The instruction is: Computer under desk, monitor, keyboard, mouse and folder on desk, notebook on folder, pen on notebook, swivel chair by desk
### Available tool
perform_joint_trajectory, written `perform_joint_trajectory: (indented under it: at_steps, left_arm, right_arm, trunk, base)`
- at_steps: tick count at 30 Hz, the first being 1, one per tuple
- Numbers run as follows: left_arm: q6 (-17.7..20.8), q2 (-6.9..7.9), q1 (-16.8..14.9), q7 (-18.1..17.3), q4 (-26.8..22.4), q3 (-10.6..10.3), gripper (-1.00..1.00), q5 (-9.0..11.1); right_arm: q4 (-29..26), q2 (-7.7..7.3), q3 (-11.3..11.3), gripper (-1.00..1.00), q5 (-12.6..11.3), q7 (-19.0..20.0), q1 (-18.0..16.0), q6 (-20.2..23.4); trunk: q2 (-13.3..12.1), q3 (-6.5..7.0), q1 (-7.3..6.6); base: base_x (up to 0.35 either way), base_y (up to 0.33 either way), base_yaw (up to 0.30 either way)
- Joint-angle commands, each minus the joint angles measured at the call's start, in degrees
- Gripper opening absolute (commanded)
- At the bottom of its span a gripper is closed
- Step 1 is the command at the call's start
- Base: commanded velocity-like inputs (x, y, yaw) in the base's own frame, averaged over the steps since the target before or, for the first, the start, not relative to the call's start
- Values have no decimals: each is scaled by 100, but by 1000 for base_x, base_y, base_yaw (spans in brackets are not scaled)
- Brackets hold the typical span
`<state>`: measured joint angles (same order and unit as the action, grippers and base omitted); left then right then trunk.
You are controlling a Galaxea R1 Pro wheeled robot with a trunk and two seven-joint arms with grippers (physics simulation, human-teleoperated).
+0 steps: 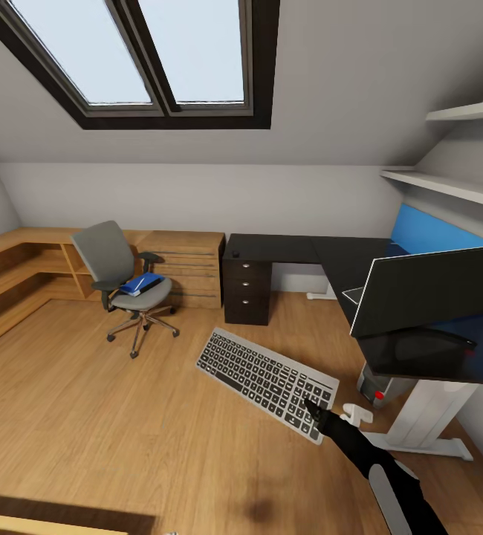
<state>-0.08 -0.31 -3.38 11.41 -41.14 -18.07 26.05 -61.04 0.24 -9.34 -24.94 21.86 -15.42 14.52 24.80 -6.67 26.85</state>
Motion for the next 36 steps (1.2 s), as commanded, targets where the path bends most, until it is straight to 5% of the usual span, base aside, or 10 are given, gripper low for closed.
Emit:
perform_joint_trajectory:
  at_steps: [1, 18, 22, 24, 26, 36]
  left_arm:
    - [-1, 7, -4, 45, -8, -30, 100, 57]
    - [-185, 5, -4, 42, 322, -29, 100, 69]
    - [-1402, -57, -4, 38, 775, -106, 100, 54]
    - [-2183, -190, -4, 37, 1220, -208, 100, 44]
    - [-2574, -312, -4, 37, 1439, -259, 100, 32]
    - [-2870, -358, -4, 36, 1620, -254, 100, 47]
  right_arm:
    - [-2, 4, -12, -100, -65, 42, -5, 26]
    - [11, 20, -6, -100, -62, 39, -5, 3]
    - [13, 14, -6, -100, -63, 38, -5, -1]
    - [13, 13, -10, -100, -63, 38, -5, -1]
    - [13, 12, -13, -100, -63, 38, -5, -1]
    - [13, 11, -9, -100, -62, 38, -5, -2]
  trunk:
    - [12, -12, 3]
    - [12, 3, 3]
    - [12, 4, 3]
    - [12, 4, 3]
    - [12, 4, 3]
    - [12, 5, 3]
  base:
    - [0, 0, 0]
    - [0, 0, -156]
    - [0, 0, -72]
    - [0, 0, -20]
    - [0, 0, -8]
    - [0, 0, -10]
